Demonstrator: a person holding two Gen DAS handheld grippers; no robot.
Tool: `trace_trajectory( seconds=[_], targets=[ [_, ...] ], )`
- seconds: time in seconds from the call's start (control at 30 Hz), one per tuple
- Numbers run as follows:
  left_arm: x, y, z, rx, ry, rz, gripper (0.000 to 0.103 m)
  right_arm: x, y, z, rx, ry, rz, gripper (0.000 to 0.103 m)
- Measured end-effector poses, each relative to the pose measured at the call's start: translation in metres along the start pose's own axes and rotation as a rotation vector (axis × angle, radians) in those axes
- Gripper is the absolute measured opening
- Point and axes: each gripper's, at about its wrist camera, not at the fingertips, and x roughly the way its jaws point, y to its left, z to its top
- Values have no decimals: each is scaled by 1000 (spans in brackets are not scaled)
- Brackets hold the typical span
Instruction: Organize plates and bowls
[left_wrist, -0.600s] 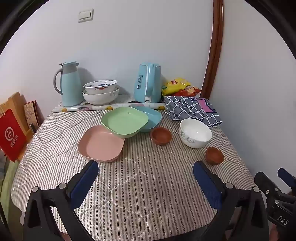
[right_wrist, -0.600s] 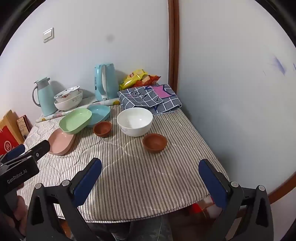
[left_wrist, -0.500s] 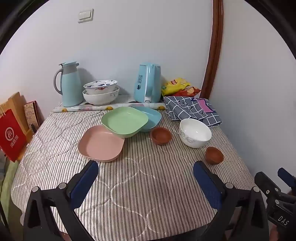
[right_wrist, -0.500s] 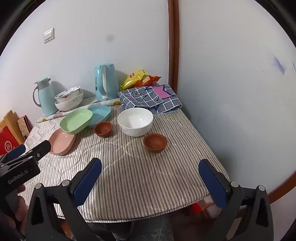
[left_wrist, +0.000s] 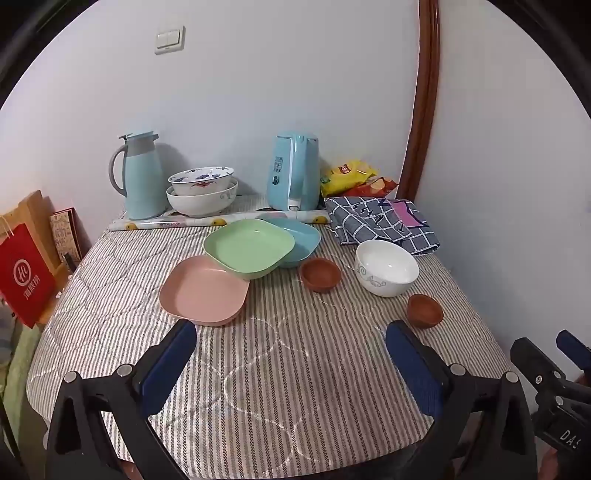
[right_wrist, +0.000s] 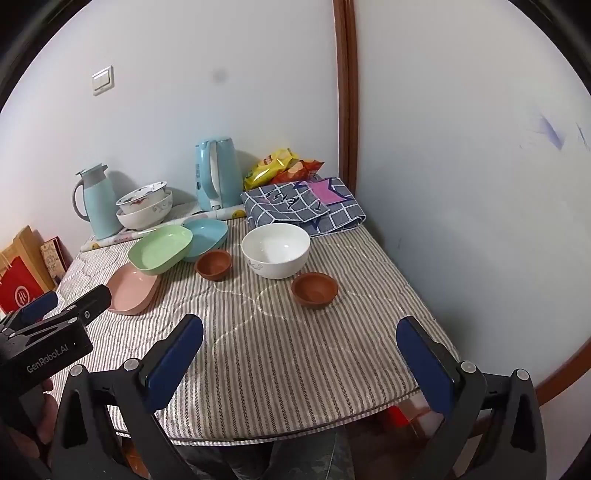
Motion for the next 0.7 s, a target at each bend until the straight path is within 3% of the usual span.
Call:
trace_trajectory(
  seconds=[0.7],
  targets=[
    [-5, 3, -9, 1, -15, 6, 103, -3, 0, -1, 7, -10, 9, 103]
  ],
)
